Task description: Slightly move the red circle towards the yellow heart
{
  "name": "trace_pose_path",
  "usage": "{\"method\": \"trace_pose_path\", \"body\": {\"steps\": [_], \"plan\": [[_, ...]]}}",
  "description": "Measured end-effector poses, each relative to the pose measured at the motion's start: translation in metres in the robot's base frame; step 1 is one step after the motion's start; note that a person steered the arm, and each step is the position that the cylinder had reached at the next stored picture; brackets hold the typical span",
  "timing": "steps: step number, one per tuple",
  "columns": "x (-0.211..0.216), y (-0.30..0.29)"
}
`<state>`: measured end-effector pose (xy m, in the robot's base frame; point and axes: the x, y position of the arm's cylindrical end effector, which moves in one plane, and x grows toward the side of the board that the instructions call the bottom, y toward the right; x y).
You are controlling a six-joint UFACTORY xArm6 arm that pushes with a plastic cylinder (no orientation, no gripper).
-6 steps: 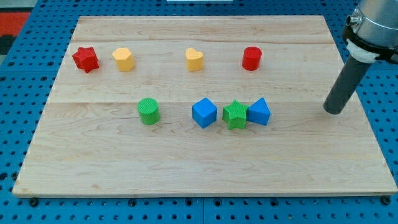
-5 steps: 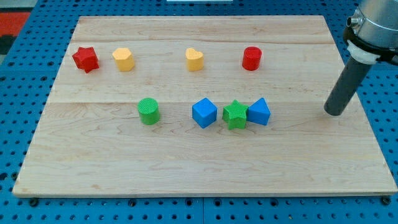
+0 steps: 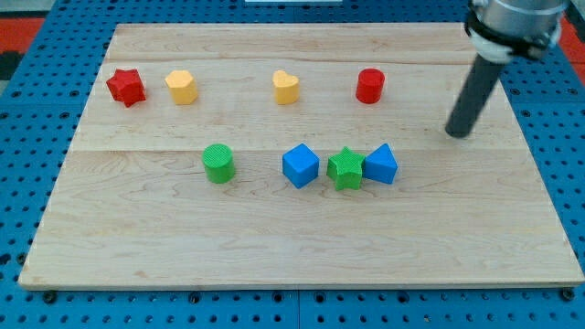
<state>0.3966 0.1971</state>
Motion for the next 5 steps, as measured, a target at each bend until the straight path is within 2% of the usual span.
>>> {"method": "trace_pose_path", "body": {"steps": [1,2,3,4,5], "plan": [[-0.062,-0.044],[-0.084,-0.055],[-0.081,-0.095],[-0.047,-0.031],[0.049,-0.003]]}}
